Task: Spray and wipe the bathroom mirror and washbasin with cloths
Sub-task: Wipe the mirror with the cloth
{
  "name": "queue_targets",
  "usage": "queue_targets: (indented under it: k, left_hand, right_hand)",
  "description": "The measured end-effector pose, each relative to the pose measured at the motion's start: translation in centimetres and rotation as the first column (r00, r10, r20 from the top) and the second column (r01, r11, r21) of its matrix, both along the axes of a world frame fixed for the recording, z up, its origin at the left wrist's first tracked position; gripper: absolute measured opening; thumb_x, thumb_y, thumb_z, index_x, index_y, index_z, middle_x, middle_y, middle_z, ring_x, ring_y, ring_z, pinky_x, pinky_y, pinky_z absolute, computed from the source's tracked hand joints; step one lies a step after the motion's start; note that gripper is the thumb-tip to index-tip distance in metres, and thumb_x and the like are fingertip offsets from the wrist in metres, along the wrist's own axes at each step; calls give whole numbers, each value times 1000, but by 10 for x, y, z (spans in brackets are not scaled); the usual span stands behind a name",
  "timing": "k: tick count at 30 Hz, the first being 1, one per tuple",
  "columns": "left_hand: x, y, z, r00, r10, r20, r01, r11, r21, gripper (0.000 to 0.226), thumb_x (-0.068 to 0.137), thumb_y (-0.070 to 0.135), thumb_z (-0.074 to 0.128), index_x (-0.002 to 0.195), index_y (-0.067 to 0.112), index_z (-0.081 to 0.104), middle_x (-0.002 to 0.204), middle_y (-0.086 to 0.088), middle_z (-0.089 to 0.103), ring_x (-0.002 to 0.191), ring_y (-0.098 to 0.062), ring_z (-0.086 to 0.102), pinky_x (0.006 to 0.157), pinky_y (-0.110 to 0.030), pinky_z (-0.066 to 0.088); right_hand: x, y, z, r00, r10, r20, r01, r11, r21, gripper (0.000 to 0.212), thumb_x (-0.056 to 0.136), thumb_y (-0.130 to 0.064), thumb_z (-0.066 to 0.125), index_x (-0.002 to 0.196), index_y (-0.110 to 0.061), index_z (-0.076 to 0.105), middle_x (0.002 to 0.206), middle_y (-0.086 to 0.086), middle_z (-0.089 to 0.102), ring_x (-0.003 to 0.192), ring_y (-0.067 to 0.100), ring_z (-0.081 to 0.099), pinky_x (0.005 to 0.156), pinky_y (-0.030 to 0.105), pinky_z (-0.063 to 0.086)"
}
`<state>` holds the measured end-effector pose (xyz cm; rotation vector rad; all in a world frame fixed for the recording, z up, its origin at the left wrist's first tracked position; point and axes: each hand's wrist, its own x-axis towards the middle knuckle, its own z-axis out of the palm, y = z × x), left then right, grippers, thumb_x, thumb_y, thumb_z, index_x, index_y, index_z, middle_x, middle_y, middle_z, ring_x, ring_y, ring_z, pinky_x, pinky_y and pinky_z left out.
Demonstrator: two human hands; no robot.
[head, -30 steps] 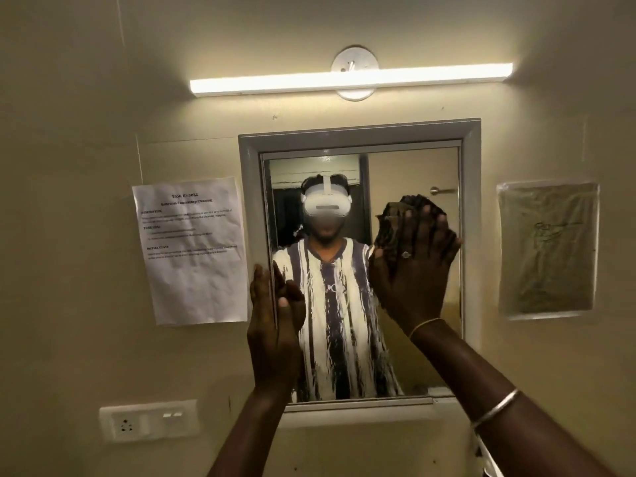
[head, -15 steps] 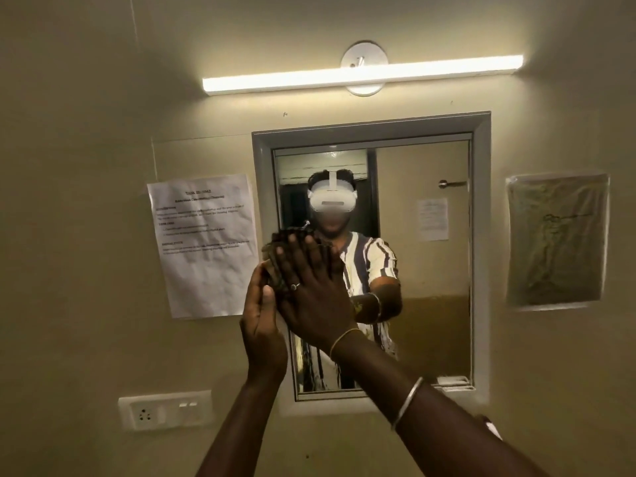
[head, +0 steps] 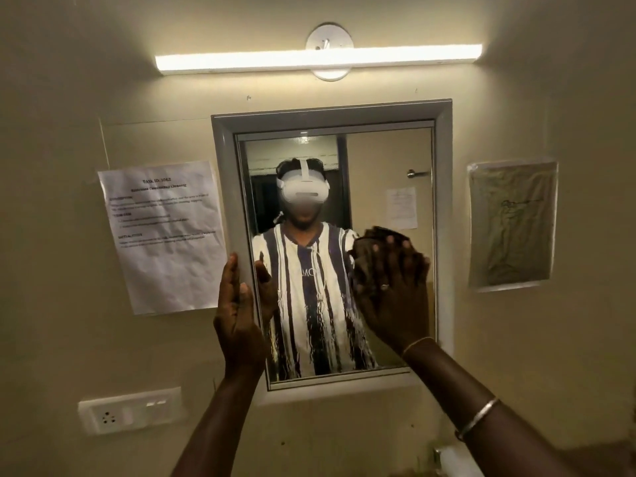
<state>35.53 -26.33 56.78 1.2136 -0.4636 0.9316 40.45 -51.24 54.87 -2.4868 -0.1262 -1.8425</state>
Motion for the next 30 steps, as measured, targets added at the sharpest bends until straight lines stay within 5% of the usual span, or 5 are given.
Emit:
queue_targets:
  k: [10,12,14,17,30]
  left_hand:
    - [-11,-7,7,999,45,0,-45,999,-16,45,109,-2,36,153,6,39,125,37,62,113,26,54,85,1,44]
    - [-5,-2,6,996,91,-14,-92,996,-8,44,110,4,38,153,8,43,142,26,57,124,19,52,95,-4,46]
    - [1,4,3,995,90,-35,-89,996,9,46,109,17,41,154,12,44,156,6,50,139,2,49,111,-27,48]
    - [3,10,1,997,63,-48,-62,998,13,49,105,27,43,153,19,48,157,2,50,147,-18,45,120,-53,38]
    - [-1,13,8,998,-2,-64,2,1000,0,45,106,21,42,150,15,50,154,-1,53,145,-13,46,123,-45,37]
  right_hand:
    - [-2,24,-19,999,28,-30,-17,952,306,81,102,-51,40,163,-9,7,170,20,-1,157,43,-2,123,68,5]
    - [-2,43,-24,998,49,-41,-39,977,210,80,103,-53,37,163,-12,5,170,21,-1,157,44,-2,123,68,5]
    - [-2,63,-28,996,83,-45,-77,991,113,81,103,-51,42,163,-15,4,170,18,-6,157,42,-5,123,66,5]
    - [-5,90,-35,988,123,-88,-122,992,21,79,103,-49,43,164,-19,1,171,13,-10,157,37,-7,124,64,3]
    - [0,135,-42,945,240,-222,-310,873,-376,66,106,-44,40,164,-22,17,172,7,6,159,31,0,120,66,16]
